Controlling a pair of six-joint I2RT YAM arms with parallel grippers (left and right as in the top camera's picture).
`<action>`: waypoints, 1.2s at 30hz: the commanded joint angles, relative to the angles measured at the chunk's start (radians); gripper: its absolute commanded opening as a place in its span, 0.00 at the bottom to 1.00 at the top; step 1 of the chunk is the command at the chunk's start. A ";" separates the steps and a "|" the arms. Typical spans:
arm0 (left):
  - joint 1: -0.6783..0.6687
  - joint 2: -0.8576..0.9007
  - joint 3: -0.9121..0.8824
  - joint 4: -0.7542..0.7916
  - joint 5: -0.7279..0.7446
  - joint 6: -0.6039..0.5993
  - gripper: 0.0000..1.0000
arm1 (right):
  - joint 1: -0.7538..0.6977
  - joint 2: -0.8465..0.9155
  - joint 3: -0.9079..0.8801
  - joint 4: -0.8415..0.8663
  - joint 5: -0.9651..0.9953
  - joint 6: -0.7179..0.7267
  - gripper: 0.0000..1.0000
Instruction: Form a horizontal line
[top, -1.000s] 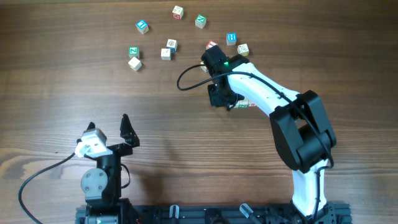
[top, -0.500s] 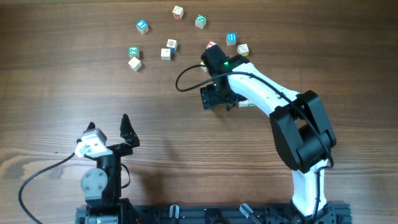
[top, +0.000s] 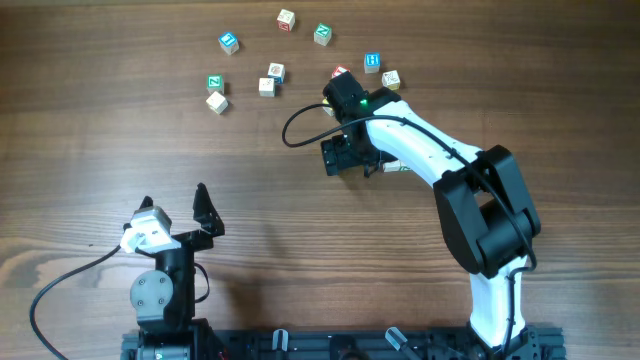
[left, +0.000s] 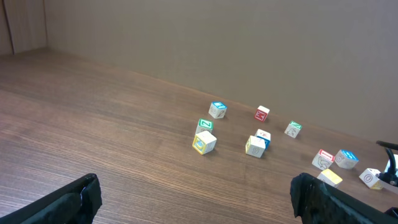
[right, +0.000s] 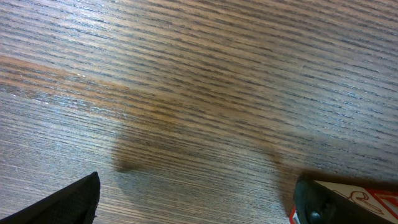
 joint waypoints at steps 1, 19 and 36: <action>-0.003 -0.007 -0.004 0.002 -0.013 0.016 1.00 | 0.002 0.013 -0.007 0.002 -0.016 0.001 1.00; -0.003 -0.007 -0.005 0.002 -0.013 0.016 1.00 | 0.002 0.013 -0.007 -0.002 -0.016 -0.001 1.00; -0.003 -0.007 -0.004 0.002 -0.014 0.016 1.00 | 0.002 0.008 0.087 -0.044 -0.016 -0.003 1.00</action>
